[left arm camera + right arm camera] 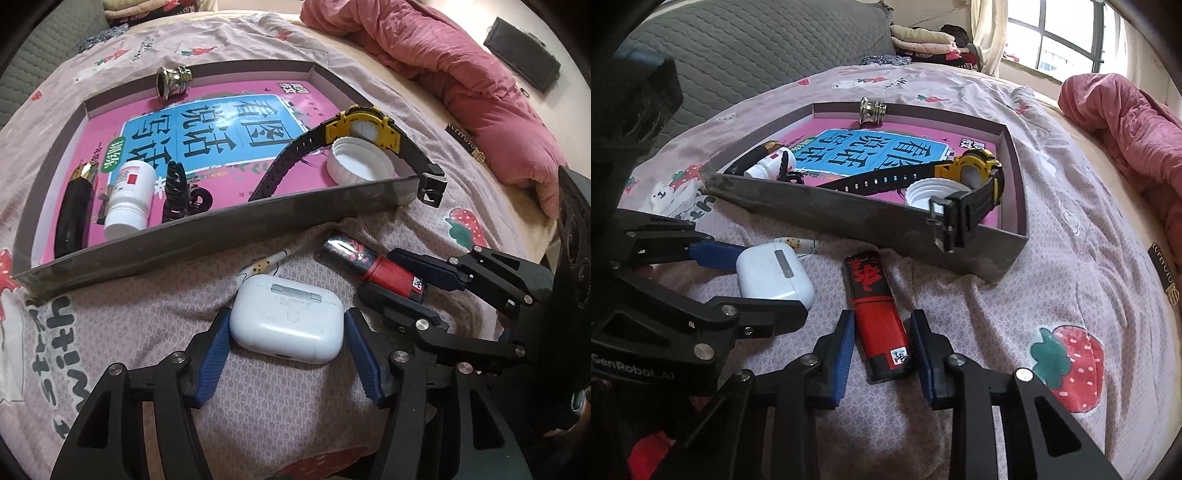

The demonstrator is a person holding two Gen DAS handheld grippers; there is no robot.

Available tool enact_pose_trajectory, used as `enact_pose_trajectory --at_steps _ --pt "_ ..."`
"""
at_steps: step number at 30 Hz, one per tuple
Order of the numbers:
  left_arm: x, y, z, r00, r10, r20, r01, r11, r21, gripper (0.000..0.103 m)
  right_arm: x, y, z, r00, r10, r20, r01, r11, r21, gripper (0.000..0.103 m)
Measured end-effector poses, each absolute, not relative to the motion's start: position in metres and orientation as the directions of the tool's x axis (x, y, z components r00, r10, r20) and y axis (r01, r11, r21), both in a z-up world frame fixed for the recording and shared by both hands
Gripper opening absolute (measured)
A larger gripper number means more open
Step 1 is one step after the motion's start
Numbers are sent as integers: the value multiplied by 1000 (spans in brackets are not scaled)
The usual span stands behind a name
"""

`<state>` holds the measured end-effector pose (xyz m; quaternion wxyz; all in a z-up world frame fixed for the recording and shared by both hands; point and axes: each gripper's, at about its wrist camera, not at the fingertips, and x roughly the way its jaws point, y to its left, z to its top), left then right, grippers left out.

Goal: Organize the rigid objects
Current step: 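Close left tool on the earbud case while right tool closes on the red lighter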

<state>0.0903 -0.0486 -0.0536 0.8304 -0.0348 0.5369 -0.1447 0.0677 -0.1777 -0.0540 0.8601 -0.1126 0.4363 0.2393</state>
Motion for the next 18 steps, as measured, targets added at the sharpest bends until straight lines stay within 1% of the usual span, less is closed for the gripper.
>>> enact_pose_trajectory --at_steps 6,13,15,18 --pt "89 -50 -58 394 -278 -876 232 952 -198 63 73 -192 -52 483 361 -798 -485 869 100 29" --pt "88 -61 -59 423 -229 -876 229 963 -141 62 69 -193 -47 484 391 -783 -499 858 120 27" --pt "87 -61 -58 428 -227 -875 229 964 -138 62 68 -193 -44 485 405 -775 -506 853 129 24" --pt "86 -59 -56 430 -234 -872 229 962 -145 62 66 -192 -40 490 417 -766 -514 847 133 24"
